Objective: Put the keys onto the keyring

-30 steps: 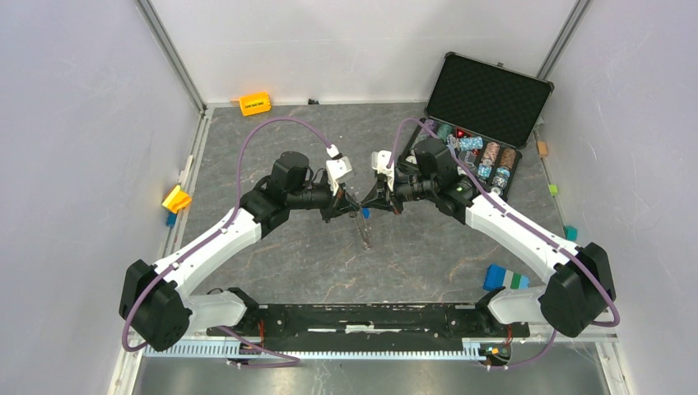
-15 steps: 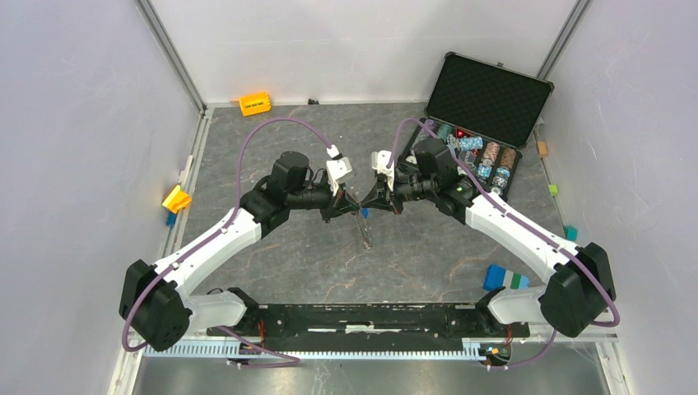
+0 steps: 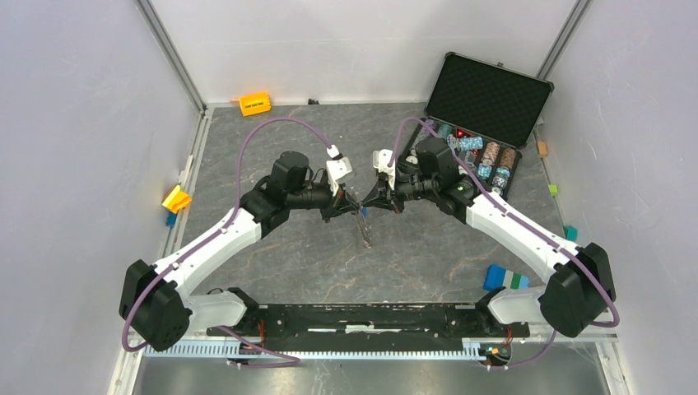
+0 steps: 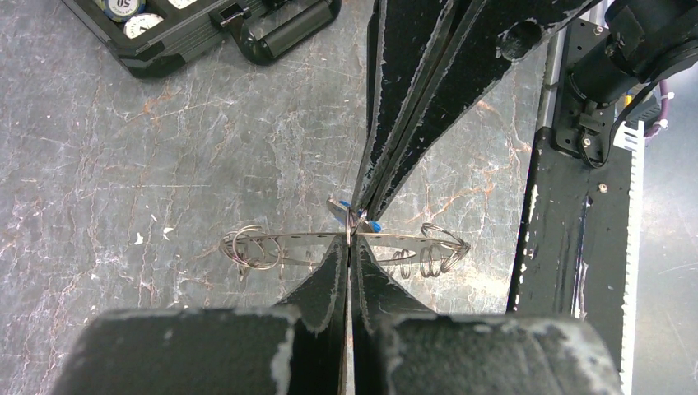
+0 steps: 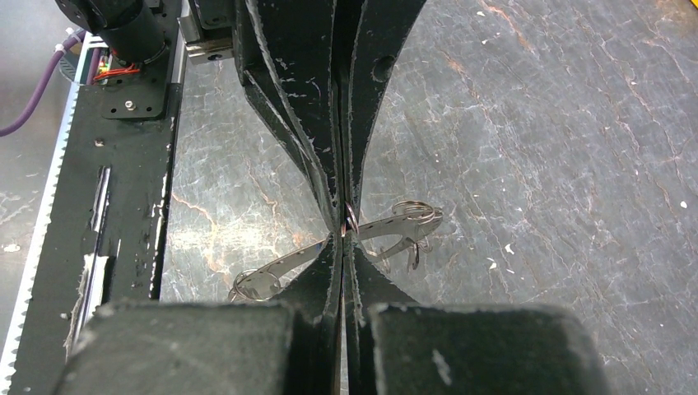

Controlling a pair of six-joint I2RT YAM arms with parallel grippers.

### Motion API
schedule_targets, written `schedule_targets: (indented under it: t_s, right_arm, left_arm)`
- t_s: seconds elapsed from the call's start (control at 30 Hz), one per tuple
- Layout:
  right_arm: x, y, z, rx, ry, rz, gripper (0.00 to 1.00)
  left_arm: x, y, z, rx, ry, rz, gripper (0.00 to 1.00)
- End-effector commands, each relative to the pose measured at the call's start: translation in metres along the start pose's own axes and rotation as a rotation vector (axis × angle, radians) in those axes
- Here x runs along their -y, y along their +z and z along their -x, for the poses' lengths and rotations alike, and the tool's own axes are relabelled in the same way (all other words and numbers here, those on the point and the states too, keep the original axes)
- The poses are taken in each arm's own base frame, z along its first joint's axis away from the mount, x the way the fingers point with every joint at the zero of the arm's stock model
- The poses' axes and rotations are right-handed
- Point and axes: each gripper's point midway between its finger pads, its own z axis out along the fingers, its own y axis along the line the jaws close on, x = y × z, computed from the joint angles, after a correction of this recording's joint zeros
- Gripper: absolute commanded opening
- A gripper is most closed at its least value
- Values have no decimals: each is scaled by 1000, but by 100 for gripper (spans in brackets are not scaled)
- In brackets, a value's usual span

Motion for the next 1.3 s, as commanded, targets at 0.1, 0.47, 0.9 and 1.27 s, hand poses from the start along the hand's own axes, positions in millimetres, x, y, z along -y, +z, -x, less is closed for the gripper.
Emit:
schedule_targets:
  t_s: [0.1, 0.47, 0.9, 1.27]
  right_arm:
    - [8, -6, 28, 66, -63, -19, 0]
    - [5, -5, 34, 89, -55, 4, 0]
    - [18, -3, 25, 54, -27, -58, 0]
    - [10, -3, 28, 70, -33, -16, 0]
  left_arm:
    - [13, -5, 23, 78, 82, -56, 2]
    - [17, -5, 21, 82, 91, -76, 2]
    - [17, -5, 22, 84, 93, -75, 2]
    - [16, -6, 22, 84, 92, -72, 2]
